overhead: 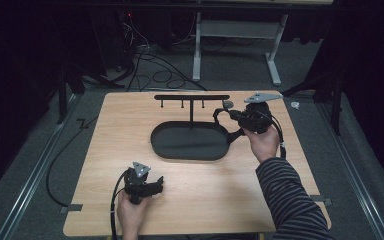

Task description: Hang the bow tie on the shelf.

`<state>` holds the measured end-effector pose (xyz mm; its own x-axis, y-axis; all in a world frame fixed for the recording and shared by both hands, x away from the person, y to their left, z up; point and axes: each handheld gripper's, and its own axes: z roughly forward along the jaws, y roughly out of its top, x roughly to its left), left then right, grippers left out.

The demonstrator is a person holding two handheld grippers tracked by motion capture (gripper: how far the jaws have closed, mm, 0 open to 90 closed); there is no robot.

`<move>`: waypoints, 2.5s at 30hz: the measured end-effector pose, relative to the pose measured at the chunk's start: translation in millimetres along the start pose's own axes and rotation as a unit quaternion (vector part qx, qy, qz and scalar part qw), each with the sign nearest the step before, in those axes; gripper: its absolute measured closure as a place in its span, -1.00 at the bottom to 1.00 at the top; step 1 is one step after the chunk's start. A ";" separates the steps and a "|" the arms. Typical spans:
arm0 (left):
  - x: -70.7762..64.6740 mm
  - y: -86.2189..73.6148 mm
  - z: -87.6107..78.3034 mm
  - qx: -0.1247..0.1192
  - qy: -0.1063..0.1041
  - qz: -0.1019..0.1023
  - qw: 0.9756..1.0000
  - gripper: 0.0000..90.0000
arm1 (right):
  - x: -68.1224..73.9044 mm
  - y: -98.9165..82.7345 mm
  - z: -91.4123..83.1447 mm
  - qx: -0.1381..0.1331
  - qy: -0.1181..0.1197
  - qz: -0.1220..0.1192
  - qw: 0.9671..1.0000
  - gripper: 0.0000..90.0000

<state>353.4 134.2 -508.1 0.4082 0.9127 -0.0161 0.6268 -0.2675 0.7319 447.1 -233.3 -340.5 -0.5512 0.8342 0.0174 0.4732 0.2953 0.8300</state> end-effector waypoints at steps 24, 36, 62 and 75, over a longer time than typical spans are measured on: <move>0.0 0.0 0.1 0.000 0.000 0.000 1.000 -0.63 | -9.2 12.7 11.8 -0.004 -0.026 0.014 1.000 0.98; 0.0 0.0 0.0 0.000 0.000 0.000 1.000 -0.63 | -16.0 16.2 20.9 0.001 -0.036 0.028 0.999 0.97; -0.1 0.0 -0.3 0.002 -0.001 0.001 1.000 -0.63 | -25.2 12.0 34.3 0.029 -0.050 0.054 0.997 0.94; -0.1 0.0 -0.3 0.002 -0.001 0.001 1.000 -0.63 | -23.4 11.1 38.5 0.042 -0.052 0.056 0.996 0.88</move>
<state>353.1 134.2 -507.9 0.4118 0.9111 -0.0157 0.6276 -0.2712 0.7298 491.7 -231.7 -353.2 -0.4202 0.9063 0.0456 0.5859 0.2326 0.7763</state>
